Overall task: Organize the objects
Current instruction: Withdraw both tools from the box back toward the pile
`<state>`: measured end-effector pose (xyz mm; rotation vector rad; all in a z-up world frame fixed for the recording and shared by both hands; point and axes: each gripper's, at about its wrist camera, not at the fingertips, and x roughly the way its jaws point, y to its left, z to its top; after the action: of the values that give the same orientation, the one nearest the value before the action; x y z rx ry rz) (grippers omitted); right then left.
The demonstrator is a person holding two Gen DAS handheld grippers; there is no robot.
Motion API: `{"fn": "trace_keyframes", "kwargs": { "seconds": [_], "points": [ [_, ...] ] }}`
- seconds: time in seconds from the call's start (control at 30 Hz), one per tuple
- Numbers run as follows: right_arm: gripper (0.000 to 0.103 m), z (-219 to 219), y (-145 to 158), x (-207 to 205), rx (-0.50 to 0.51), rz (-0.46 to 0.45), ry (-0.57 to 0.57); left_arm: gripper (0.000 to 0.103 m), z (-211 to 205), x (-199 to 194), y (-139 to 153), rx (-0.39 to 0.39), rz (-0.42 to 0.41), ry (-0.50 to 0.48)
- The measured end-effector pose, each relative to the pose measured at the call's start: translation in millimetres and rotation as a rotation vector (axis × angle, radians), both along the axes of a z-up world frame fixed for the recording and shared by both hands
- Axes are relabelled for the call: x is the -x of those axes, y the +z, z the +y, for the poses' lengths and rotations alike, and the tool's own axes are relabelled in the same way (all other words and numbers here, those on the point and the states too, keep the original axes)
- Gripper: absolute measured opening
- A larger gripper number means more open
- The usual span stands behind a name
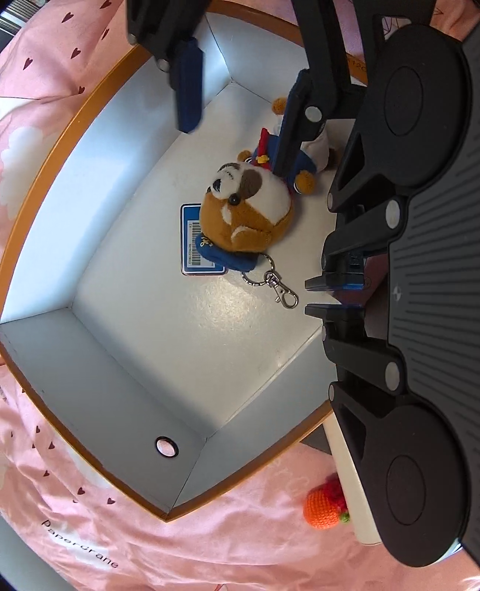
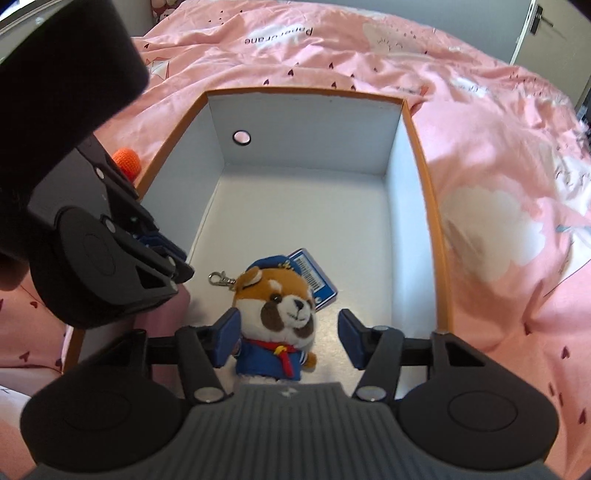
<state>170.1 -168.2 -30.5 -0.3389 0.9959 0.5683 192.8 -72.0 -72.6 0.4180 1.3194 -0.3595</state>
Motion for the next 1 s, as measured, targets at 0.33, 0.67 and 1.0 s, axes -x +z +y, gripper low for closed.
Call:
{"fn": "trace_keyframes", "kwargs": {
  "seconds": [0.33, 0.67, 1.0],
  "points": [
    [0.054, 2, -19, -2, -0.003, 0.111, -0.046, 0.012, 1, 21, 6, -0.020, -0.101, -0.099],
    [0.033, 12, -13, 21, -0.183, 0.217, 0.079, 0.016, 3, 45, 10, -0.062, -0.212, -0.280],
    [0.028, 25, -21, 29, -0.244, 0.310, 0.078, 0.022, 50, 37, 36, 0.230, -0.211, -0.001]
  ]
}}
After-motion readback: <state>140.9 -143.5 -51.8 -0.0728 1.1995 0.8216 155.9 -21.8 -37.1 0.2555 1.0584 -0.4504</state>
